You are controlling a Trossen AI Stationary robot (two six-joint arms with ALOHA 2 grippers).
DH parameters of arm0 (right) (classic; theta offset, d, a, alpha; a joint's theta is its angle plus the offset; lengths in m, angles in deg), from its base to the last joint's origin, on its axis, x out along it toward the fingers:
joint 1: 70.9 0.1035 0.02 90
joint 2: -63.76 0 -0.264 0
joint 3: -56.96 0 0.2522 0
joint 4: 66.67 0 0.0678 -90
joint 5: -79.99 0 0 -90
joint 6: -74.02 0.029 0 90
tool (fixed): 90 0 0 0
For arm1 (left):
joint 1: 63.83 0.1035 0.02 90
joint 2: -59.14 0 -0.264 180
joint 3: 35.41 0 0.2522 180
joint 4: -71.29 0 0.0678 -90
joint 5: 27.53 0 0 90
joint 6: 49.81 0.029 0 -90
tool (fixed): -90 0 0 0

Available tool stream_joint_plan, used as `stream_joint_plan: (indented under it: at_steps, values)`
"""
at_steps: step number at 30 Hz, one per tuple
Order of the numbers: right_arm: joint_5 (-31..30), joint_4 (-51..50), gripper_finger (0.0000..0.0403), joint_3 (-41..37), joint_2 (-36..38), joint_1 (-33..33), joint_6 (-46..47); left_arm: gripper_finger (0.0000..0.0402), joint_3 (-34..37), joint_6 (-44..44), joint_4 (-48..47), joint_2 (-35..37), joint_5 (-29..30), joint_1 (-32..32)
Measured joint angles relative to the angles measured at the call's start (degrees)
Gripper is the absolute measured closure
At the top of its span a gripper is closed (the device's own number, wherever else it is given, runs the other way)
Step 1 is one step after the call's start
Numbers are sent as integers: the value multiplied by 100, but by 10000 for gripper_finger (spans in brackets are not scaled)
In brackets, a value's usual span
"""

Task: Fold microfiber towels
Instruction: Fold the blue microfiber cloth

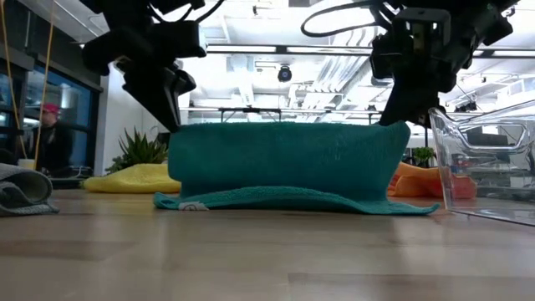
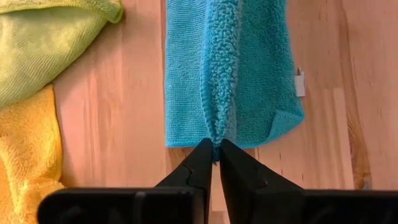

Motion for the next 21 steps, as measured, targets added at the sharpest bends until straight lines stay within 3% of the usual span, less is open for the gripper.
stream_joint_plan:
  at_steps: [8, 18, 21]
  values:
    - [383, -2, 382, 0, 2, 0, 0, 344, 0, 151, -1, 0, -376, 2]
    - [820, -94, 227, 55, -2, -29, -34, 255, 0, 60, -36, 26, -655, 6]
    - [849, -334, 197, 306, -2, -118, -145, 234, -103, 150, -156, 165, -655, 128]
